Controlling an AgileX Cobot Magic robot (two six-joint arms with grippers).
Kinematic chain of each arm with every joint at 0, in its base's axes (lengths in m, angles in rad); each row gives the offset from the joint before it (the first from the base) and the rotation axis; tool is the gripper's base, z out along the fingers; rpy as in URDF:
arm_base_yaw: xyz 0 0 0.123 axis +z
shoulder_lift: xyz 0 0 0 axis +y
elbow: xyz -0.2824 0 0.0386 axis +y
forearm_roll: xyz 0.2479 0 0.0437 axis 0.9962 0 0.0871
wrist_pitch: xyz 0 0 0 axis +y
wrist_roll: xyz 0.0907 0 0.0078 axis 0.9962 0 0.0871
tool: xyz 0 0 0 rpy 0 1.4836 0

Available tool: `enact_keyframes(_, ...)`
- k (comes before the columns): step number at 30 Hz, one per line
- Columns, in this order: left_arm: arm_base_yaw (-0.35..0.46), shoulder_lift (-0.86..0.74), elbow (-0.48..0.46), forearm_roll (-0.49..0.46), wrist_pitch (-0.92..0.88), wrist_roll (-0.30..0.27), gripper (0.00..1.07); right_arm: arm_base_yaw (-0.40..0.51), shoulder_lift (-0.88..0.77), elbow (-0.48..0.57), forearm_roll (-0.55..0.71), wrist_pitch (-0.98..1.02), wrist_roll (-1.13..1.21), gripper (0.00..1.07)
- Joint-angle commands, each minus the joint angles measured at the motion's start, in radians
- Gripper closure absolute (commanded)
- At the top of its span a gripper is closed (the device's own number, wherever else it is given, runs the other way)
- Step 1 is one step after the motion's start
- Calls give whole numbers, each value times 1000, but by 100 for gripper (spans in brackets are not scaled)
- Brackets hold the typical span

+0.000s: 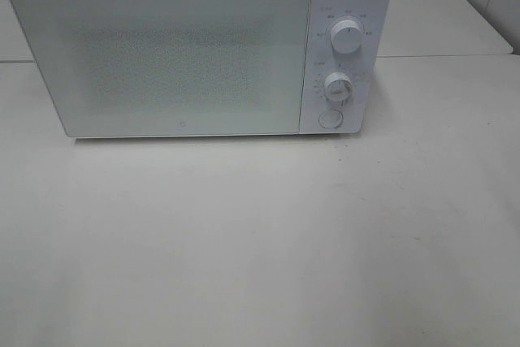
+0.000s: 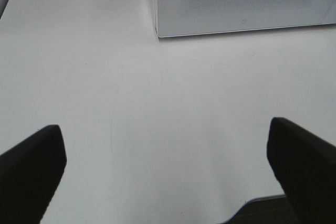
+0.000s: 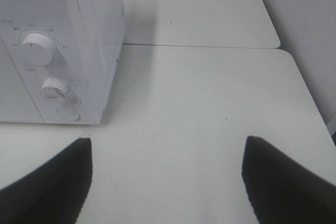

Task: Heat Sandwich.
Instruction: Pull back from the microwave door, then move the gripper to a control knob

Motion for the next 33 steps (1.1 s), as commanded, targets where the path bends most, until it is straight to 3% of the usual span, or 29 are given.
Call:
enact_keyframes(1, 2, -17, 1, 0, -14, -5, 7, -7, 56, -7, -4, -81, 6, 31)
enact_keyframes(13, 2, -17, 1, 0, -14, -5, 7, -7, 226, 10, -27, -324, 3, 31)
enact_keyframes(22, 2, -17, 1, 0, -14, -5, 7, -5, 336, 194, 0, -762, -3, 31)
enact_keyframes(28, 2, -17, 1, 0, -14, -5, 7, 21, 423, 295, 165, -997, -116, 31)
enact_keyframes(31, 2, -17, 1, 0, -14, -5, 7, 65, 443, 313, 221, -1049, -176, 31)
enact_keyframes(33, 2, -17, 1, 0, -14, -5, 7, 138, 476, 334, 325, -1100, -261, 31)
